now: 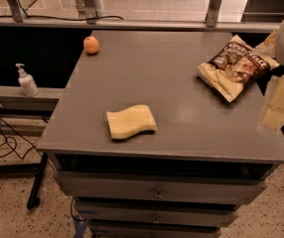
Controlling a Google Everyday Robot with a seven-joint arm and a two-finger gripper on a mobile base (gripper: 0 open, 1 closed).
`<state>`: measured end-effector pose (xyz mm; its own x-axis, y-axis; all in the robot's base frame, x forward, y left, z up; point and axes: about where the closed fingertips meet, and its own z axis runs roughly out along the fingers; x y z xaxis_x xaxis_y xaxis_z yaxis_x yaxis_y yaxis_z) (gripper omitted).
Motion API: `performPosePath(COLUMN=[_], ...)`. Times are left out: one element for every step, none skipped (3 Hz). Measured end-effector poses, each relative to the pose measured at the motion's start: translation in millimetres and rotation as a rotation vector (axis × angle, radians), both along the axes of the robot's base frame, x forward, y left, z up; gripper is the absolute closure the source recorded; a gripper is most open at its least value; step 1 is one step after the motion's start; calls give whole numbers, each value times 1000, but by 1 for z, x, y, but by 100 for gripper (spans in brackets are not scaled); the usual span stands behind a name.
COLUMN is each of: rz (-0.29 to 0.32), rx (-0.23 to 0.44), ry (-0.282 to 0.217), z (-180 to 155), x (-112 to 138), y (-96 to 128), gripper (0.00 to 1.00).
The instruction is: Move sponge near orange
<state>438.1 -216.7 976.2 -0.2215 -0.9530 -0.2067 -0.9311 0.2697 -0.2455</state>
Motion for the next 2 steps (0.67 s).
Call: performPosePath(rz=[0, -18], rx=[0, 67], ry=[0, -29], z=[0, -2], x=[0, 8], y=[0, -2], gripper=[0, 0])
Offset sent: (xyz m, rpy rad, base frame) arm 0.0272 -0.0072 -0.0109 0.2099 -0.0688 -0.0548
